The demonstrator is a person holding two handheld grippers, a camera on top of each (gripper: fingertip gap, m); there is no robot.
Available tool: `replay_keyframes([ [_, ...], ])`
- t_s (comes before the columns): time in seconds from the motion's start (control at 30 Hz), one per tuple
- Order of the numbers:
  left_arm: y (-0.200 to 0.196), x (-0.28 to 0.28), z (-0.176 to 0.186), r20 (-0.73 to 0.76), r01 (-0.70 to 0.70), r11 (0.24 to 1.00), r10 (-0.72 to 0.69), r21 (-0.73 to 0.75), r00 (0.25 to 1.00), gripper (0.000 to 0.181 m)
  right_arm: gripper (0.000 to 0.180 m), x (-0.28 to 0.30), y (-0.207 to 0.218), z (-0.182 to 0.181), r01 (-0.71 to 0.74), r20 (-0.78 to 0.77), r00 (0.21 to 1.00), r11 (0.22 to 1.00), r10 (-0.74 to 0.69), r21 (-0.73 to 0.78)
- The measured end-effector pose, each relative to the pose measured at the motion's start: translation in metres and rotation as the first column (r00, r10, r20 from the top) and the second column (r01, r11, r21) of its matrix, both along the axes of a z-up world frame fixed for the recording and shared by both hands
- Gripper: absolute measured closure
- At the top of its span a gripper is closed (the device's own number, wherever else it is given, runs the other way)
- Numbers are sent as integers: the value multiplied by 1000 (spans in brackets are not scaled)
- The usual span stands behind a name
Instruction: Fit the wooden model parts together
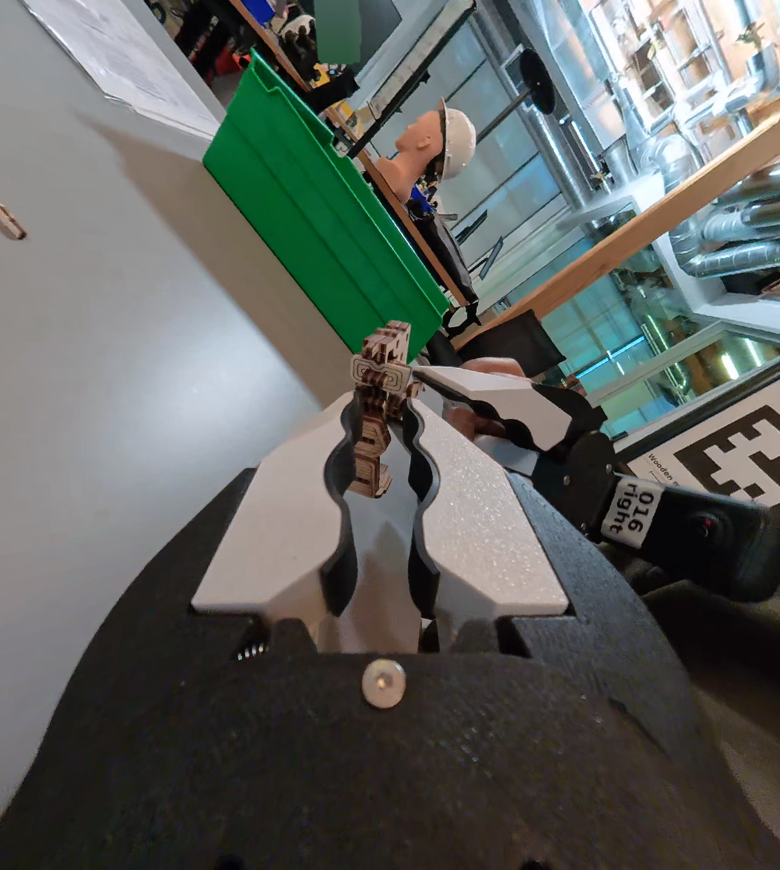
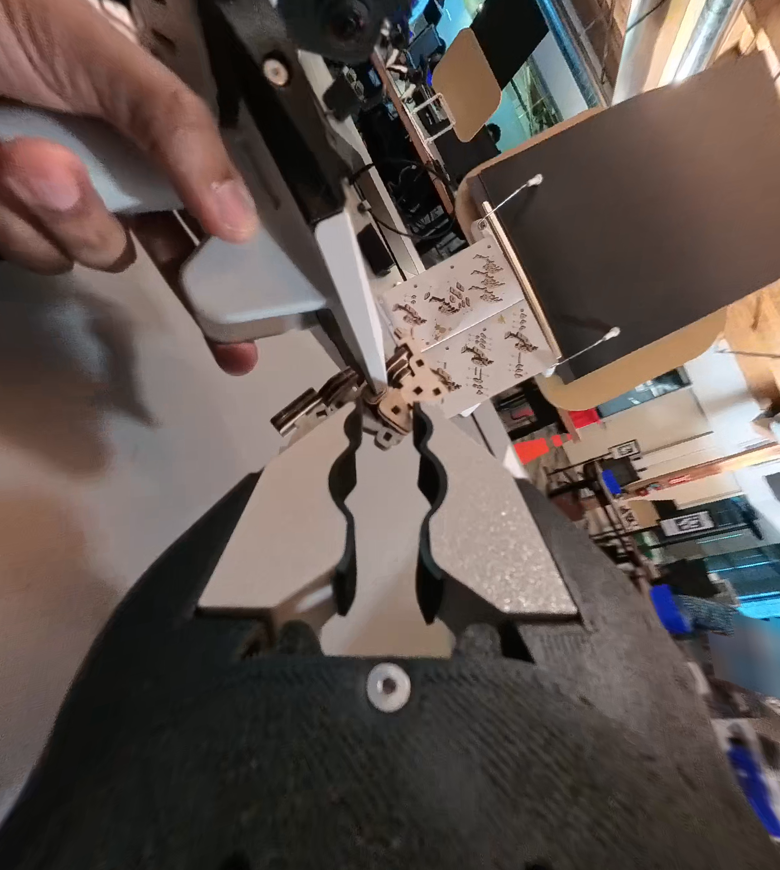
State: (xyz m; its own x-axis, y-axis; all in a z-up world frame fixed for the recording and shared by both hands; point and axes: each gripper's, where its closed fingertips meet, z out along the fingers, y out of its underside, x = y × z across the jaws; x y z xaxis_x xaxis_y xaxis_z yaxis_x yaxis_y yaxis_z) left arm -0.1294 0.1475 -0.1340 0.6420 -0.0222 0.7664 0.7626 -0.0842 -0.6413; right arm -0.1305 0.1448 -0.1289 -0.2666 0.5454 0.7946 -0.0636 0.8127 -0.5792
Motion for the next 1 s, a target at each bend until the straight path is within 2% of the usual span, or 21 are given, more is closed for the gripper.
replay_keyframes([
  [0.13,-1,1,0,6,2,1000,-2,2,1000,167,163,1,0,1,-19,46,999,993,24,-115],
  [0.23,-1,0,-1,-15,9,1000,-9,-11,1000,167,169,2,1,-2,-30,71,997,993,38,-114],
  [0.37,-1,3,0,-25,21,1000,-21,-7,999,167,170,5,2,0,-51,113,991,978,75,-203],
  [0.53,0,5,-3,-77,26,999,-29,-34,997,167,170,6,2,-3,-67,144,984,973,101,-222],
  [0.6,0,6,-1,-86,44,999,-46,-25,995,167,170,7,1,0,-80,172,975,942,143,-325],
  [0.7,0,7,0,-22,70,998,-70,-4,997,167,170,9,1,3,-103,195,956,872,221,-479],
  [0.8,-1,9,1,-1,89,996,-89,0,996,167,171,11,0,5,-129,195,941,827,275,-547],
  [0.87,-1,11,1,-23,104,995,-104,-6,994,167,171,14,-1,5,-173,176,939,850,294,-498],
  [0.93,1,12,-5,-44,102,994,-103,-38,994,167,172,17,0,-1,-219,147,952,932,269,-289],
  [1.0,2,12,-10,-64,97,993,-101,-62,993,167,172,16,1,-9,-213,125,967,974,222,-79],
])
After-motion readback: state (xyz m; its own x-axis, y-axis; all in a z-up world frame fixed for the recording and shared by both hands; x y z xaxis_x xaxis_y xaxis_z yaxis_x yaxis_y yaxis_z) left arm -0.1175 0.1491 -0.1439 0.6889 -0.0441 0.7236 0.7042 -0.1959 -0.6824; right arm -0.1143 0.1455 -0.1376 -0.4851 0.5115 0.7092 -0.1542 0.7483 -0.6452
